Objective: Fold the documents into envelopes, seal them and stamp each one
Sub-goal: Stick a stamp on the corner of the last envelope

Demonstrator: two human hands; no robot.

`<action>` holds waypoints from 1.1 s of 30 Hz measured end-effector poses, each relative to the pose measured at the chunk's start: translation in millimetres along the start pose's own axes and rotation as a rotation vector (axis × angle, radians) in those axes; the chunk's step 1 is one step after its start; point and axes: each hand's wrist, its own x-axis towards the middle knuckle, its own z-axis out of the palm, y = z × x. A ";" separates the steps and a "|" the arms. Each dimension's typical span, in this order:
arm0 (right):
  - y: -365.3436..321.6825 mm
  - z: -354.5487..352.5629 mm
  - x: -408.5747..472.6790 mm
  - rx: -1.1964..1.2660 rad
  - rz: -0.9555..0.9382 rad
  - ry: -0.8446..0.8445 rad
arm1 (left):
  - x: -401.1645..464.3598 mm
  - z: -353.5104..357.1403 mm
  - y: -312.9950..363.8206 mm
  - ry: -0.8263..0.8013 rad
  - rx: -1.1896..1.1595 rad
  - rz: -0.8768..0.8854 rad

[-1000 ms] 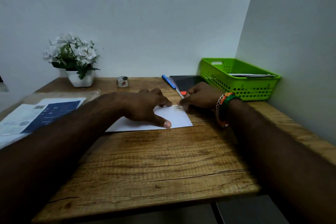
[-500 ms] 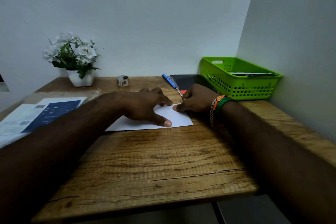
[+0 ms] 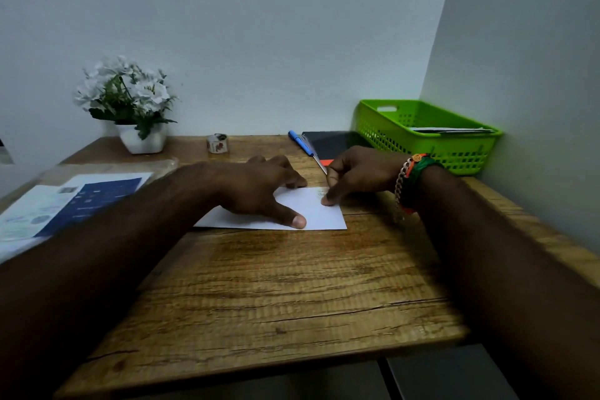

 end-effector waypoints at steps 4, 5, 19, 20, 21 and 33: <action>3.4 6.6 6.6 0.063 0.042 0.201 | -1.5 -0.1 -0.3 -0.003 -0.005 -0.003; 3.3 9.6 8.4 0.072 0.053 0.229 | -1.6 -0.1 0.3 -0.003 -0.004 -0.005; 6.1 5.8 7.3 -0.051 0.051 0.211 | -4.4 -2.8 4.7 -0.100 0.071 -0.029; 6.0 3.7 5.7 -0.038 0.043 0.179 | -4.6 -2.7 4.8 -0.104 0.076 -0.031; 6.1 1.5 3.8 -0.025 0.033 0.145 | -4.6 -2.8 5.1 -0.107 0.080 -0.031; 6.5 1.9 0.1 0.130 0.033 0.160 | -4.2 -0.8 3.0 -0.097 0.058 -0.015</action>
